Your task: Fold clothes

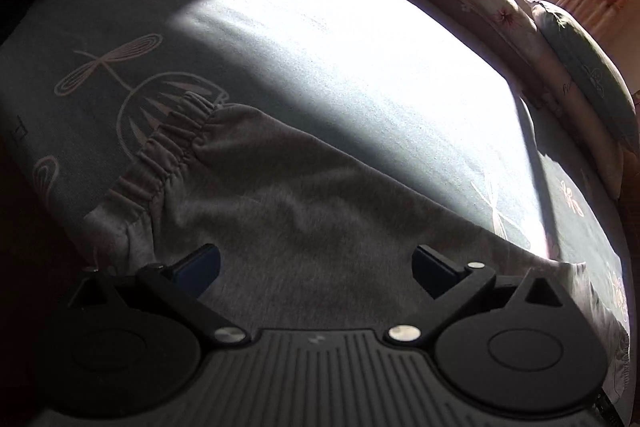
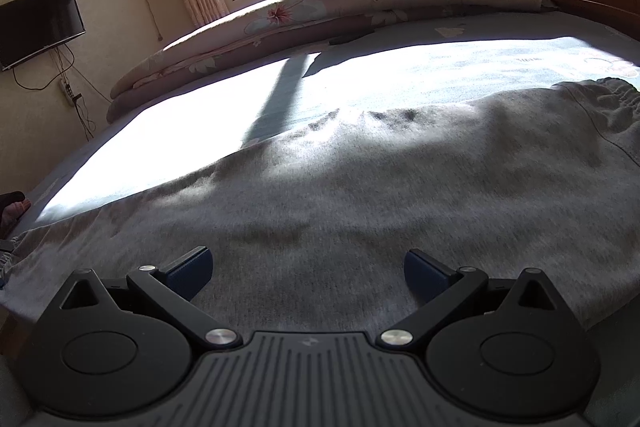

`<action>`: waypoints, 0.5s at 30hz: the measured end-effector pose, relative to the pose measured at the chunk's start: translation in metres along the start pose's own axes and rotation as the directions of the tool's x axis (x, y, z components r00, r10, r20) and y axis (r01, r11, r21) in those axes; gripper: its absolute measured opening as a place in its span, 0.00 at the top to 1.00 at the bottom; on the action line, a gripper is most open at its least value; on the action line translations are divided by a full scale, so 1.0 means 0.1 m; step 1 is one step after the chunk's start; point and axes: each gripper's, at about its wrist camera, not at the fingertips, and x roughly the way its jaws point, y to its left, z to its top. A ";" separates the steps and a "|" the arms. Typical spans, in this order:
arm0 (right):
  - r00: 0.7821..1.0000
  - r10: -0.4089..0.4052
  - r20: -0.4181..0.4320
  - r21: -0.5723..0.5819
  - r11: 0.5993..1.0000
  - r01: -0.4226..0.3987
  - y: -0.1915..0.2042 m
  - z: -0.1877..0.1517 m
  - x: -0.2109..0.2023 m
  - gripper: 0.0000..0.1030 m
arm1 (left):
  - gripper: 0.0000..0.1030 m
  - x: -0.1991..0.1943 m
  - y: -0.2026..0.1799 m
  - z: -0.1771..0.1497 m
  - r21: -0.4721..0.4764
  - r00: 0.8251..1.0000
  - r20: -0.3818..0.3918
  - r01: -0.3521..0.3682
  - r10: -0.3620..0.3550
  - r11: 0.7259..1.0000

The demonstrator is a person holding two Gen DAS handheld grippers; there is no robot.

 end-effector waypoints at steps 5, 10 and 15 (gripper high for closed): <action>1.000 0.000 -0.003 -0.006 1.000 0.000 0.00 -0.01 0.00 0.00 | 0.01 0.21 -0.34 -0.05 0.052 0.997 -0.044 0.061 -0.059 0.997; 1.000 0.007 0.001 -0.006 1.000 -0.007 -0.01 -0.02 0.00 0.00 | 0.01 0.38 -0.48 -0.15 0.036 0.990 -0.087 0.119 -0.115 0.992; 1.000 -0.006 0.000 -0.054 0.999 0.006 0.03 -0.04 0.01 0.00 | 0.01 0.46 -0.67 -0.16 0.084 0.986 -0.073 0.156 -0.150 0.984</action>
